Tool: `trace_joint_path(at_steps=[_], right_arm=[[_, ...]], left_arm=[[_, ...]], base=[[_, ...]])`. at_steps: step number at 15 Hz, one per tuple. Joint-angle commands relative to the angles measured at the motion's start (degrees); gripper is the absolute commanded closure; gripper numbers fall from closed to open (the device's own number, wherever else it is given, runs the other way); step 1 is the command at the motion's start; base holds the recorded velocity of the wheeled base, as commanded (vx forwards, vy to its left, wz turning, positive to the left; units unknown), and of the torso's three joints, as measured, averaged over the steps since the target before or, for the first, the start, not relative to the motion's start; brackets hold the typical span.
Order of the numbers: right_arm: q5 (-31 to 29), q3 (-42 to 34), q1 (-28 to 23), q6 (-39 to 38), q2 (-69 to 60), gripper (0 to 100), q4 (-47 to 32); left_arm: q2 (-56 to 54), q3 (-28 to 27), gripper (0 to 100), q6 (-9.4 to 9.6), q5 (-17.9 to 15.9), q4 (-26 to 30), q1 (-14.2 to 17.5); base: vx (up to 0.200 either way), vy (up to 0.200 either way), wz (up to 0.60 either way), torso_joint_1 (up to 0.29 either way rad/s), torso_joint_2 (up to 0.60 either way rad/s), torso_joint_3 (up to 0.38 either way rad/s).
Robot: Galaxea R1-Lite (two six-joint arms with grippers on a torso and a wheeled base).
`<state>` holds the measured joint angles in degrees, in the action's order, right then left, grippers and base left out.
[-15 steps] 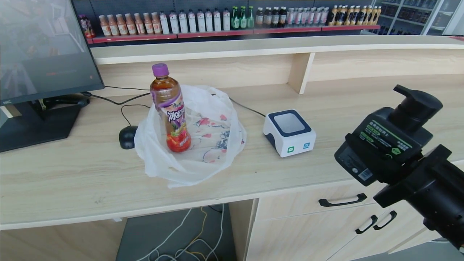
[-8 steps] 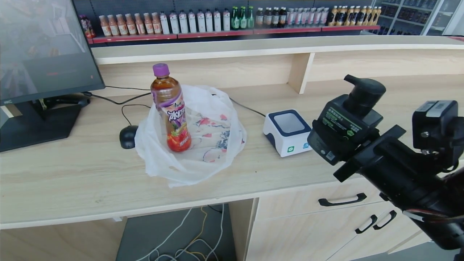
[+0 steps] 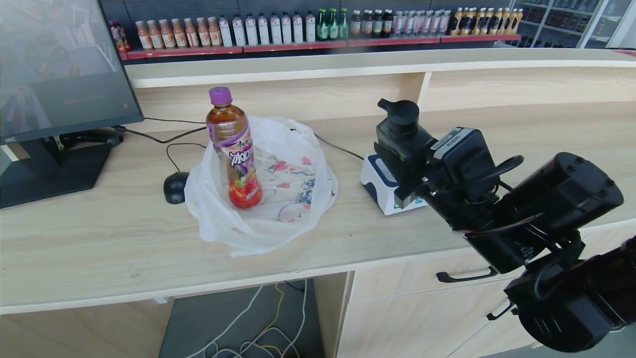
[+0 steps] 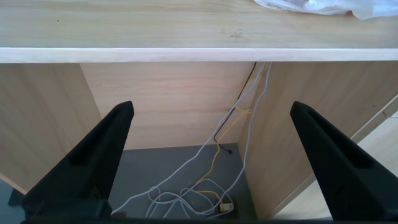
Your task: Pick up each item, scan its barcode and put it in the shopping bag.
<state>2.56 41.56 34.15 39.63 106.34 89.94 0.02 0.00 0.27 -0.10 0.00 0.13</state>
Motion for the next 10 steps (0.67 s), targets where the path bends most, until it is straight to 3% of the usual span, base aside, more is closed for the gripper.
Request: trace_joint_path(at_steps=[1,2,5,10], right_arm=[[2.0,3.8,0.0,3.8,3.5,100,0.1],[2.9,4.1,-0.2,4.9,3.5,100,0.1],[15.2,6.8,-6.0,16.3,5.9,100,0.1],[24.8,11.5,-8.9,24.2,10.2,100,0.1]], left_arm=[[0.0,0.0,0,0.0,0.0,0.0,0.0],[0.0,0.0,0,0.0,0.0,0.0,0.0],[0.0,0.0,0,0.0,0.0,0.0,0.0],[0.0,0.0,0,0.0,0.0,0.0,0.0]], base=[[0.0,0.0,0.0,0.0,0.0,0.0],[0.0,0.0,0.0,0.0,0.0,0.0],[0.0,0.0,0.0,0.0,0.0,0.0],[0.0,0.0,0.0,0.0,0.0,0.0]])
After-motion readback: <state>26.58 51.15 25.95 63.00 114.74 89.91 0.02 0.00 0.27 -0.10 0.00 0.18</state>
